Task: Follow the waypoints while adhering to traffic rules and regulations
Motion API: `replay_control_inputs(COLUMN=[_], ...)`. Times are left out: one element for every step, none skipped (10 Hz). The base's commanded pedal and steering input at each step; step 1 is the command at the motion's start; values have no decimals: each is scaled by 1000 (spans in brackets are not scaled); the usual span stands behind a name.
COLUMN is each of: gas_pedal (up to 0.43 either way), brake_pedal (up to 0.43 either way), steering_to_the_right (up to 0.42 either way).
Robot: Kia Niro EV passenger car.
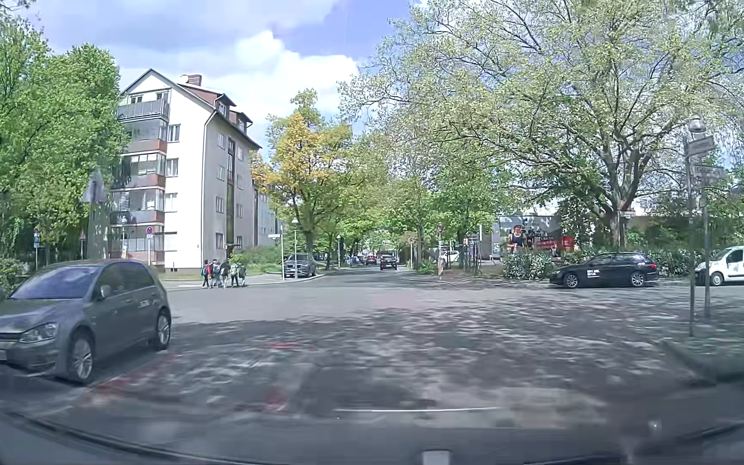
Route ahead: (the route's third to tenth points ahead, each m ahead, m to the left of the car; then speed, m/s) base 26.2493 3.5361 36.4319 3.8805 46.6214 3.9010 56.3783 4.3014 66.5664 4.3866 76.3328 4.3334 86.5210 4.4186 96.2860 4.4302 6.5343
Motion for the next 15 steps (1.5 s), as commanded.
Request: replay_control_inputs(gas_pedal=[0,0,0,0,0,0,0,0,0,0,0,118,220,248,260], brake_pedal=[238,244,250,250,250,250,244,213,43,18,18,18,18,18,18], steering_to_the_right=[7,6,5,4,3,1,0,-1,-7,-15,-22,-26,-31,-41,-50])
